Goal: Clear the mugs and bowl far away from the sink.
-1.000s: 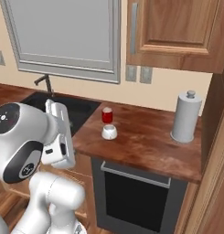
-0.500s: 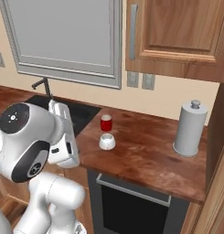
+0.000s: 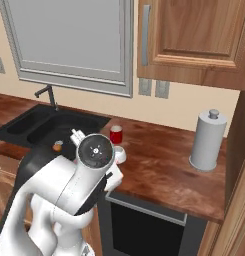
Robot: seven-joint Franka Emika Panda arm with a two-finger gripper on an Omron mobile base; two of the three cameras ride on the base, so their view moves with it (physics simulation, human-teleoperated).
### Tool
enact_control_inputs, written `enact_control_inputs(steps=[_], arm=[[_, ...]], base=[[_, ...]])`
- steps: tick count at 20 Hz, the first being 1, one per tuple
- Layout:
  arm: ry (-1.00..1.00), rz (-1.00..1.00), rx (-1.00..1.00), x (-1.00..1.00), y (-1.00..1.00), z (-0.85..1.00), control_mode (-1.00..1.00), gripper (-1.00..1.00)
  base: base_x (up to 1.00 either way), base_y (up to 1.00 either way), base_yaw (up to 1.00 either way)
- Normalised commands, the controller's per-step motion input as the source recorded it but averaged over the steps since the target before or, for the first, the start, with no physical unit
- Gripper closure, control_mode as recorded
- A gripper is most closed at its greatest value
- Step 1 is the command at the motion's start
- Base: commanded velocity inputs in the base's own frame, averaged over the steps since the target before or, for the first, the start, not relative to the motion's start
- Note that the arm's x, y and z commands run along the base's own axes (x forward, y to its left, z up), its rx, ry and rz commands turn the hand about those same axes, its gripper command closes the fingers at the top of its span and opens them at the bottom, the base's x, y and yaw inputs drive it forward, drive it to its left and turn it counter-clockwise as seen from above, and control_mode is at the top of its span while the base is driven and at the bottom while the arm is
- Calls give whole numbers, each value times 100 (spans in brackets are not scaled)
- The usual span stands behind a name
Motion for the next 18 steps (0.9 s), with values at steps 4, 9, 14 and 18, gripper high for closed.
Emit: enact_control_inputs(steps=[4,9,14,18], arm=[[13,53,-17,10,4,-36,-100,-100],[27,35,-29,40,49,-31,-100,-100],[8,19,-30,47,60,-30,-100,-100],[-2,10,-7,16,7,-14,-100,-100]], base=[[0,0,0],[0,0,0],[0,0,0],[0,0,0]])
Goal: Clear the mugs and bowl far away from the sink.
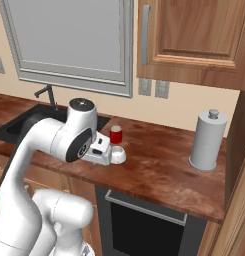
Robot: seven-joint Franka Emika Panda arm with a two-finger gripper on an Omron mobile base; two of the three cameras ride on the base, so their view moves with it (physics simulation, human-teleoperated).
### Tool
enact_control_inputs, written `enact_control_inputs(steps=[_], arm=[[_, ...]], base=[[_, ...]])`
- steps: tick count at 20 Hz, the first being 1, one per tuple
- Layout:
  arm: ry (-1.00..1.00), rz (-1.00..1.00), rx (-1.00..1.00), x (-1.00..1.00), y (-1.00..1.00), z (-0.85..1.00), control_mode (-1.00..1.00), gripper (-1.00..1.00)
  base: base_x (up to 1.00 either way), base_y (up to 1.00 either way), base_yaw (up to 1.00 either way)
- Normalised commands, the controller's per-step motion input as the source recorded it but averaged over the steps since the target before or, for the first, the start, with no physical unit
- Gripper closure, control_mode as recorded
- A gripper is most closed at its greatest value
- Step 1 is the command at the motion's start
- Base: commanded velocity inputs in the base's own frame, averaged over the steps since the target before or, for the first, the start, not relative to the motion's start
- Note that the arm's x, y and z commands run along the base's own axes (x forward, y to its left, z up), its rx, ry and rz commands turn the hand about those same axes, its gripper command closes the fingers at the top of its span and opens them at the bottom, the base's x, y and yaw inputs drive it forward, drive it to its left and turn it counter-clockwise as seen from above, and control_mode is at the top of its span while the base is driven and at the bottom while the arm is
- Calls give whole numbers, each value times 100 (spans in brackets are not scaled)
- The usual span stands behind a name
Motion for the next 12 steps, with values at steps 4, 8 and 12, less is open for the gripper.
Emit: enact_control_inputs(steps=[4,8,12], arm=[[-6,8,0,10,-11,-30,-100,-100],[-5,5,0,31,-13,-23,-100,-100],[0,1,0,69,-14,-9,-100,-100]], base=[[0,0,0],[0,0,0],[0,0,0]])
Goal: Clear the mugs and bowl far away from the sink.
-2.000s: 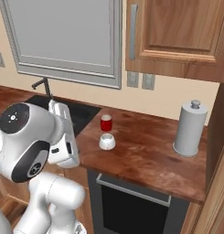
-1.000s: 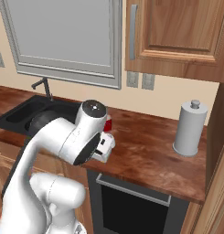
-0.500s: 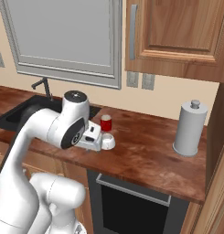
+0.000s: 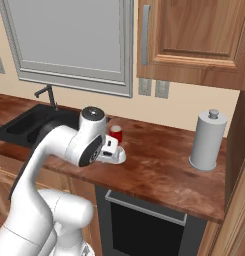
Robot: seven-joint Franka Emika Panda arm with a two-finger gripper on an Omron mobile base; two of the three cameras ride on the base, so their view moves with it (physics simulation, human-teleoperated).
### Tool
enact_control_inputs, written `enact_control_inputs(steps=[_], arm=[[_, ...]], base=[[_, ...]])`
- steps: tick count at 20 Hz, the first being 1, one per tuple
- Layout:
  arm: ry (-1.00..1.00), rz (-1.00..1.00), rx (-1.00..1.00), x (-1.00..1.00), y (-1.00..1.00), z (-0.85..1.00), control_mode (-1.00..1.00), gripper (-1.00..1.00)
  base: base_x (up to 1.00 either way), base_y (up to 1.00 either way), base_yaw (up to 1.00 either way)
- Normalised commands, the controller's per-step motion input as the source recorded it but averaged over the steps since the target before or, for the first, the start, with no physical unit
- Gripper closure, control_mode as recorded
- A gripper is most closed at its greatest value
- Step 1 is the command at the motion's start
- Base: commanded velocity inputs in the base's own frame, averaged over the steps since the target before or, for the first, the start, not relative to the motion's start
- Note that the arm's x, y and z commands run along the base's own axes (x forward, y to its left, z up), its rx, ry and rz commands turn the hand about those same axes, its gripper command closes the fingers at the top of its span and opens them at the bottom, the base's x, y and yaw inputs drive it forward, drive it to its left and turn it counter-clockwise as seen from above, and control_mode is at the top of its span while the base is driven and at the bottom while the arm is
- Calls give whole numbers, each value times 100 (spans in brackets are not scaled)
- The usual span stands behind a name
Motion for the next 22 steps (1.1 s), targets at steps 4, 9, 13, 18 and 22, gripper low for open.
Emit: enact_control_inputs(steps=[4,9,13,18,22], arm=[[0,0,0,91,-19,-9,-100,-100],[1,6,0,82,-29,-21,-100,-100],[5,9,0,77,-26,-34,-100,-100],[7,12,-2,54,-18,-39,-100,-100],[7,11,-5,24,-1,-37,-100,-100]], base=[[0,0,0],[0,0,0],[0,0,0],[0,0,0],[0,0,0]])
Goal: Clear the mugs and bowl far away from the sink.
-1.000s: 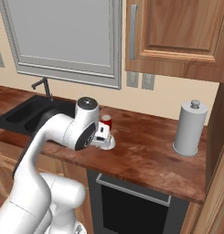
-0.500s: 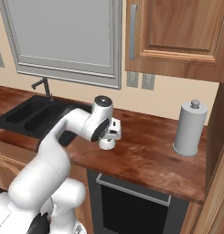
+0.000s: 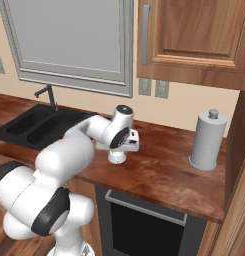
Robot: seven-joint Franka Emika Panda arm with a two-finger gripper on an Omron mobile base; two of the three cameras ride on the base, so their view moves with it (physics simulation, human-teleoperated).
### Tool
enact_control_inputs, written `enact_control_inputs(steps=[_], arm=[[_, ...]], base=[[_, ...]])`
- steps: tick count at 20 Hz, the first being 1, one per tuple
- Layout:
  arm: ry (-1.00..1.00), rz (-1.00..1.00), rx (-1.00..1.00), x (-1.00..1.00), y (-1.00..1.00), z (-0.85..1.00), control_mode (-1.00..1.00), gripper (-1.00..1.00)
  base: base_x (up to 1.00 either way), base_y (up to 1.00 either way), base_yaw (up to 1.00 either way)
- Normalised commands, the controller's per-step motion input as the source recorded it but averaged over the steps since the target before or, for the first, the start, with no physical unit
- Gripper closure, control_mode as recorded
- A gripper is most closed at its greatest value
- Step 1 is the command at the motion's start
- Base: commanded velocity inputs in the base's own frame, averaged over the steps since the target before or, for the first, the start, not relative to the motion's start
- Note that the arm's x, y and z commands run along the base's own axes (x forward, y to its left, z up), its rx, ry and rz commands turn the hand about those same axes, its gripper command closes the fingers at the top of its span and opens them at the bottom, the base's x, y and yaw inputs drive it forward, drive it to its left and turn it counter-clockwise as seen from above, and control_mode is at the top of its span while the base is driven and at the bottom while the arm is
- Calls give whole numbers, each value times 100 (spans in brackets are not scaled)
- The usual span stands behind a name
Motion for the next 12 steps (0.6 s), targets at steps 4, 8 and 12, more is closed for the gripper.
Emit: enact_control_inputs(steps=[4,8,12], arm=[[7,8,-5,9,0,-35,-100,-100],[6,5,-3,3,0,-33,-100,-100],[2,4,-1,0,0,-31,-100,-100]], base=[[0,0,0],[0,0,0],[0,0,0]])
